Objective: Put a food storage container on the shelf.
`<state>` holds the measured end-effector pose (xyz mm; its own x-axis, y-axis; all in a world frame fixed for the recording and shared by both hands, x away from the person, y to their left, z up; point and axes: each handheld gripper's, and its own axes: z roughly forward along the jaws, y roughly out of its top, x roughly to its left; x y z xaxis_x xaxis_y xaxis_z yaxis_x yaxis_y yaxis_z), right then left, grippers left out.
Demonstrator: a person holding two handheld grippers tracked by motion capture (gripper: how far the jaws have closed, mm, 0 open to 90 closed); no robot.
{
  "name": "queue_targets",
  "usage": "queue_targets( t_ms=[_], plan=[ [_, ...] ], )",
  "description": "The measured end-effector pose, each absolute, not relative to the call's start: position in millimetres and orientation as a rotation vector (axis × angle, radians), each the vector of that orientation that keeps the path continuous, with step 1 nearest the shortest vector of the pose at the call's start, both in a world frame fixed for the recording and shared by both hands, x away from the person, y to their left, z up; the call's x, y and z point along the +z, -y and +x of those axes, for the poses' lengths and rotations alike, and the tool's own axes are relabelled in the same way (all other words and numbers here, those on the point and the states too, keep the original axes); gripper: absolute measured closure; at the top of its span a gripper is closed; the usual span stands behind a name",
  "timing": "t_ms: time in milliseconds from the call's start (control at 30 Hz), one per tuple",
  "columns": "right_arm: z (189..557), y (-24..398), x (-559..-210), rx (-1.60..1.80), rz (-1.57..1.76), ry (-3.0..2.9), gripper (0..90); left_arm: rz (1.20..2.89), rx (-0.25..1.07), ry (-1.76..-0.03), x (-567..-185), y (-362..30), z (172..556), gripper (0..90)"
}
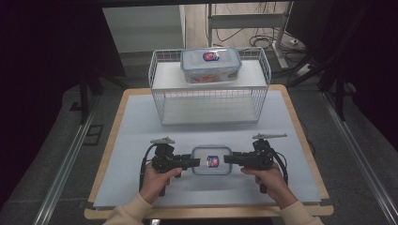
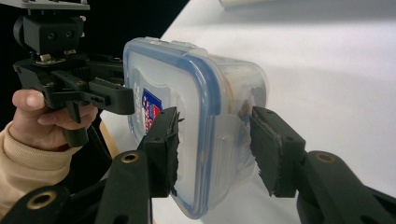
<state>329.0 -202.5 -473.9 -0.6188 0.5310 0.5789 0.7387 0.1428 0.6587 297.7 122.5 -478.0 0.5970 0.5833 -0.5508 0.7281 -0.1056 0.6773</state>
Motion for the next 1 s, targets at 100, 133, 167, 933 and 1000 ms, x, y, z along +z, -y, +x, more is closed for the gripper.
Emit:
queue_targets(
  t_ms=[100,133,167,933,1000],
  plan=[
    [332,202,-458,-1.504,-1.234,2.226,52.8,1.791,-0.147,-1.048,-462,-123,301,52.3],
    [333,202,-454,-1.513,-1.228,2.230,52.8,1.790,-0.136,-1.041,-456,-123,302,52.3],
    [334,202,-447,-1.523,-1.223,2.237,52.9,1.785,-0.119,-1.031,-448,-123,304,52.3],
    [377,204,-330,-1.754,-1.122,2.339,52.6,1.747,0.051,-0.907,-336,-121,351,52.2],
    [384,202,-318,-1.755,-1.107,2.354,52.6,1.740,0.060,-0.907,-327,-123,357,52.2]
  ],
)
